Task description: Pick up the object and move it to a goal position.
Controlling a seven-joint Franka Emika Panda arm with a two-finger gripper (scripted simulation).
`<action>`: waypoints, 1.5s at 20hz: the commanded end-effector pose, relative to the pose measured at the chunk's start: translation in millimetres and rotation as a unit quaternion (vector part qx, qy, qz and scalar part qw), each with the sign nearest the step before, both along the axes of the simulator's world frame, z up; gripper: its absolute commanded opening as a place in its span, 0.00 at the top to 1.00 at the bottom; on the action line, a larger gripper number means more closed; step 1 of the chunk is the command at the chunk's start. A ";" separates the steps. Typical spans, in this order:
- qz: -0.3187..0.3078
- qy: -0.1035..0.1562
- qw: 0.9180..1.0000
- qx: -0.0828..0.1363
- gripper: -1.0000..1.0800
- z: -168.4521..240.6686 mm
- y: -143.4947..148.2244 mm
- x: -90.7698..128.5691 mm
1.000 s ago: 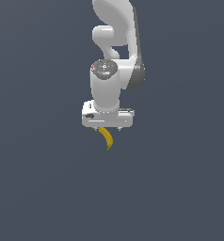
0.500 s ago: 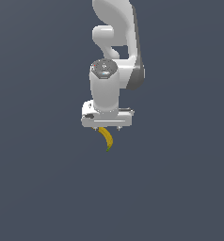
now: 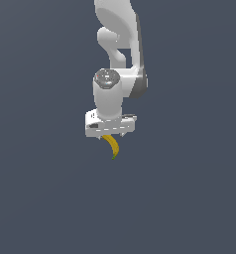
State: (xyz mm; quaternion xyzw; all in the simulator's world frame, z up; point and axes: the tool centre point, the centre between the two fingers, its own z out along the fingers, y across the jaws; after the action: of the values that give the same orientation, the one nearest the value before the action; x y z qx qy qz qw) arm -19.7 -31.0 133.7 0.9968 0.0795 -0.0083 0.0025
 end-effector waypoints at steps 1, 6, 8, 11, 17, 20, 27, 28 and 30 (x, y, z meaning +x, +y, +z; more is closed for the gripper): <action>0.028 0.000 1.000 0.000 0.04 -9.6 -3.8 -5.5; 0.094 -0.002 0.996 0.000 0.04 -31.2 -11.2 -19.2; 0.118 -0.003 0.993 0.001 0.04 -38.6 -13.3 -24.4; 0.149 -0.004 0.989 0.002 0.04 -47.9 -15.7 -31.3; 0.192 -0.006 0.981 0.004 0.04 -60.1 -18.1 -41.1; 0.204 -0.007 0.979 0.004 0.04 -63.3 -18.6 -43.9; 0.207 -0.007 0.978 0.005 0.04 -65.8 -19.0 -45.0; 0.207 -0.007 0.978 0.005 0.04 -67.5 -19.1 -45.0; 0.207 -0.007 0.978 0.005 0.04 -72.7 -19.0 -45.3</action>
State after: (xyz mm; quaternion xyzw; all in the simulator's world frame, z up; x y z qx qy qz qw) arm -64.5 -50.0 64.7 0.9587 0.2844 0.0000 0.0002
